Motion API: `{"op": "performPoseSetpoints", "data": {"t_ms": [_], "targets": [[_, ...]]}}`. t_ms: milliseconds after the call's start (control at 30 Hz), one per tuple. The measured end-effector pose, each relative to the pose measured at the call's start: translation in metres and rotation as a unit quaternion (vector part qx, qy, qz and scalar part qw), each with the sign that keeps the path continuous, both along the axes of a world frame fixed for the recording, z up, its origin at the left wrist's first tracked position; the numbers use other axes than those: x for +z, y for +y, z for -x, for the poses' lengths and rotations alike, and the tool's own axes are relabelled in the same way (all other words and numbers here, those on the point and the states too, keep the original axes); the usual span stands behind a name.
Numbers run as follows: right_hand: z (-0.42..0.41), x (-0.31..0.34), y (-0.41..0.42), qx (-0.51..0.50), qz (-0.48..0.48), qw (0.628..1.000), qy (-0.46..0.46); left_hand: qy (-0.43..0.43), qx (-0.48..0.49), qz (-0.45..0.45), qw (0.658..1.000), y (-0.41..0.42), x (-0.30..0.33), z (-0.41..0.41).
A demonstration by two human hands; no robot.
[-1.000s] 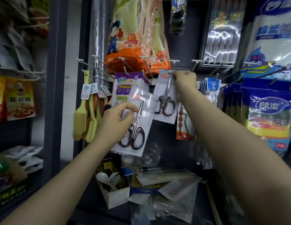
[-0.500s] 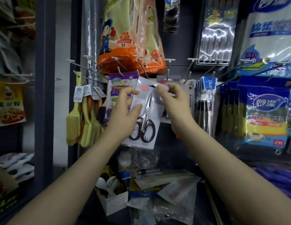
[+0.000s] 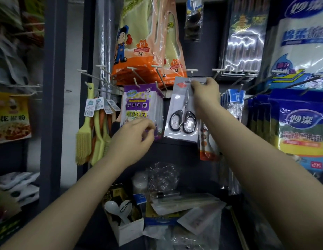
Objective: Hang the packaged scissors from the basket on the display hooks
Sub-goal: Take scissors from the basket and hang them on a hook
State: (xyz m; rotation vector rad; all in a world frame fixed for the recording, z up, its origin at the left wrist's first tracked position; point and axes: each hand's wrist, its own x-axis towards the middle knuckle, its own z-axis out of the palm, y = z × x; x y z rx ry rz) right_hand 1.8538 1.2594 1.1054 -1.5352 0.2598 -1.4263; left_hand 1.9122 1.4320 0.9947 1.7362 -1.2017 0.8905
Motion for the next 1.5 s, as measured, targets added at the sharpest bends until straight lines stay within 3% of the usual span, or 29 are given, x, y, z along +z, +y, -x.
{"op": "performPoseSetpoints", "data": {"t_ms": [100, 233, 367, 600, 867, 1000, 1133, 1233, 1333, 1500], "targets": [[-0.003, 0.003, -0.003, 0.014, -0.028, 0.999, 0.003, -0.009, 0.011, -0.019, 1.0, 0.007, -0.002, 0.001], [0.002, 0.007, 0.0, -0.081, 0.035, 0.996, 0.023, -0.013, 0.018, -0.038, 0.999, 0.011, 0.0, 0.006], [0.005, 0.006, -0.005, -0.032, 0.074, 0.997, -0.001, -0.026, 0.014, -0.047, 0.998, 0.014, 0.0, 0.015], [-0.009, 0.012, -0.021, -0.027, 0.025, 0.994, 0.107, -0.026, 0.015, -0.075, 0.997, 0.002, 0.002, 0.02], [-0.023, -0.023, -0.027, -0.136, 0.151, 0.967, 0.152, 0.002, 0.024, -0.113, 0.993, -0.003, -0.016, 0.022], [0.004, -0.086, -0.002, -0.119, 0.147, 0.973, 0.132, 0.025, 0.012, -0.152, 0.988, 0.005, -0.041, 0.024], [0.055, -0.179, 0.043, -0.022, 0.148, 0.981, 0.125, 0.048, -0.021, -0.174, 0.983, 0.023, -0.077, 0.034], [0.093, -0.258, 0.08, 0.073, 0.103, 0.972, 0.201, 0.085, -0.065, -0.179, 0.978, 0.043, -0.126, 0.046], [0.128, -0.341, 0.118, 0.194, 0.012, 0.931, 0.308, 0.129, -0.096, -0.232, 0.959, 0.068, -0.202, 0.058], [0.176, -0.48, 0.166, 0.169, -0.093, 0.883, 0.428, 0.245, -0.125, -0.335, 0.901, 0.111, -0.342, 0.084]]}}
